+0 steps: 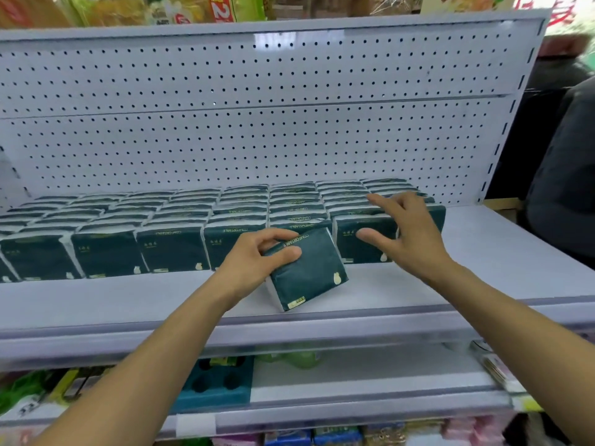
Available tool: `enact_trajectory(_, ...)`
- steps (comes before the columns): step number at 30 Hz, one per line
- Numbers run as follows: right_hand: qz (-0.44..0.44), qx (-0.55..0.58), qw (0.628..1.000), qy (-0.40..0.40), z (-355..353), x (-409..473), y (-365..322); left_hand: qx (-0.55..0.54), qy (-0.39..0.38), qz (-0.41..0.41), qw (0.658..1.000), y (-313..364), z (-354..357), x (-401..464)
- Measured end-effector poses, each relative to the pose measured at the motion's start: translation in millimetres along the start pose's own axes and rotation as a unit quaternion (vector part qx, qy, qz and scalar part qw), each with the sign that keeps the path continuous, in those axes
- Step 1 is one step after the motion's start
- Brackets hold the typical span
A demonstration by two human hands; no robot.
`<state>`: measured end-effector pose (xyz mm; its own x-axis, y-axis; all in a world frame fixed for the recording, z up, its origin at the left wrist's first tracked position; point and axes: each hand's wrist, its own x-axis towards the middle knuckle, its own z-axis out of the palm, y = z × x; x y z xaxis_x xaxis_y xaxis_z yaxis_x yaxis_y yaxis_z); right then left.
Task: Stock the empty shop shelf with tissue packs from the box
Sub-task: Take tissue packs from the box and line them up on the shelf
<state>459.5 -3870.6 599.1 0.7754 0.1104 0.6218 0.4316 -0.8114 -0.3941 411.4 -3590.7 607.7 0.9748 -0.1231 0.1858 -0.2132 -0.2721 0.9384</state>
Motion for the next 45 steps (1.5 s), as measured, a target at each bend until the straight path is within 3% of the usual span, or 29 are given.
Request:
enact_trajectory(2,0.047,0.213,0.968,-0.124,-10,-11,-23,0.01,-0.039,0.038,0.999,8,20,5)
enact_trajectory(4,0.037,0.274,0.943,-0.183,-15,-21,-25,0.047,-0.071,0.081,0.993,16,45,9)
enact_trajectory(7,0.04,0.263,0.954,-0.14,-27,-34,1,0.124,-0.078,0.128,0.981,17,79,17)
enact_trajectory(9,0.076,0.261,0.956,-0.112,-39,-43,31,0.21,-0.024,0.17,0.963,14,95,23)
enact_trajectory(11,0.115,0.258,0.955,-0.085,-52,-49,63,0.325,0.054,0.237,0.914,11,104,33)
enact_trajectory(13,0.138,0.231,0.962,-0.043,-63,-49,90,0.435,0.082,0.266,0.856,8,110,46)
enact_trajectory(17,0.14,0.166,0.976,0.011,-67,-38,118,0.612,0.015,0.253,0.749,-4,117,74)
enact_trajectory(20,0.133,0.126,0.983,0.026,-59,-26,128,0.658,-0.004,0.254,0.709,-8,120,84)
enact_trajectory(28,0.114,0.069,0.991,0.004,-33,-5,119,0.667,0.003,0.239,0.705,-8,123,83)
enact_trajectory(37,0.125,0.09,0.988,-0.018,-21,-4,114,0.663,0.011,0.229,0.713,-14,126,88)
enact_trajectory(45,0.14,-0.029,0.987,-0.067,-34,-9,85,0.641,0.007,0.21,0.739,8,125,75)
